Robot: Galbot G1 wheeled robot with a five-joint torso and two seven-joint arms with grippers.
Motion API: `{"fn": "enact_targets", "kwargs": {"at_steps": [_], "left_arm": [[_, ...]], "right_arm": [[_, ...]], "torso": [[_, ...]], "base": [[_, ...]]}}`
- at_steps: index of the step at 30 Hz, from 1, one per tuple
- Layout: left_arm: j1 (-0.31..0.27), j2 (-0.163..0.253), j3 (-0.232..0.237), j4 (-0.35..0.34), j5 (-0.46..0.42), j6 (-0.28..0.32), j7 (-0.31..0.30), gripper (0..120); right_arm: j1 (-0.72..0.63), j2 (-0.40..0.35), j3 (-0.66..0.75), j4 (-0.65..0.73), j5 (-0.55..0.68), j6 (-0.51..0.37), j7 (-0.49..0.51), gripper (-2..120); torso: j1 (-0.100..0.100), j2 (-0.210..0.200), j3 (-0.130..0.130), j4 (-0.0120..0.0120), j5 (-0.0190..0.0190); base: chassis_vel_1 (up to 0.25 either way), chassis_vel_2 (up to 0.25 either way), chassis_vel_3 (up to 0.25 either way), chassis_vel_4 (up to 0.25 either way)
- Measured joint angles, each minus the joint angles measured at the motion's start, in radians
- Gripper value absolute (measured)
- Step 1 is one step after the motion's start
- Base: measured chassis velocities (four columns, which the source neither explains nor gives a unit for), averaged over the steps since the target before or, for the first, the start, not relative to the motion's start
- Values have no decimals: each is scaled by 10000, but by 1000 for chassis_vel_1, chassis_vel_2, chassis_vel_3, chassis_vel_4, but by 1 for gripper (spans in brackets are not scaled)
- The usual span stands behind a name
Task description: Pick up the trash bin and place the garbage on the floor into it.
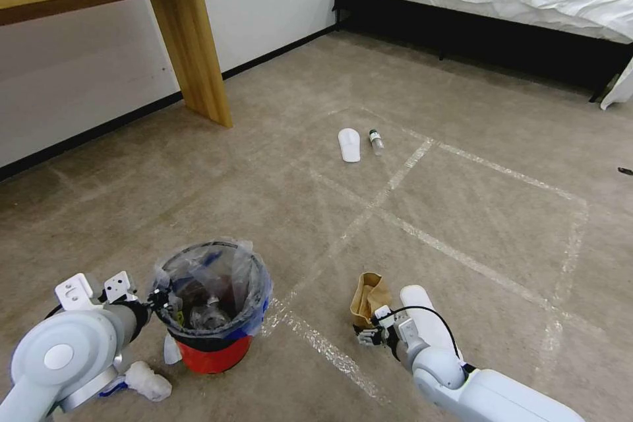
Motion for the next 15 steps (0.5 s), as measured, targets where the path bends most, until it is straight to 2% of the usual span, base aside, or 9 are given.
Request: {"fn": "enact_targets", "kwargs": {"at_steps": [3,5,6,11,12,14,15], "left_arm": [[0,9,1,0,-2,-1,-2,4],[1,13,5,4,-4,-1,-5,4],[1,13,5,4,-4,-1,-5,4],[-24,17,48,71,-5,-2,-7,4],[-24,17,48,71,-5,-2,-7,4],[-85,50,83,113,-16,-2,-8,4],[-85,50,83,113,-16,-2,-8,4]], "right_arm": [[86,46,-2,-94,28,58,-76,92],[221,157,-18,-277,32,139,-140,81],[221,157,-18,-277,32,139,-140,81],[301,283,-88,-453,-48,270,-257,61],[301,283,-88,-453,-48,270,-257,61],[300,330,-134,-492,-137,334,-321,48],[300,330,-134,-492,-137,334,-321,48]], "torso": [[0,1,0,0,0],[0,1,0,1,0],[0,1,0,1,0],[0,0,0,1,0],[0,0,0,1,0],[0,0,0,0,0],[0,0,0,0,0]], "base": [[0,0,0,0],[0,0,0,0],[0,0,0,0],[0,0,0,0],[0,0,0,0],[0,0,0,0],[0,0,0,0]]}}
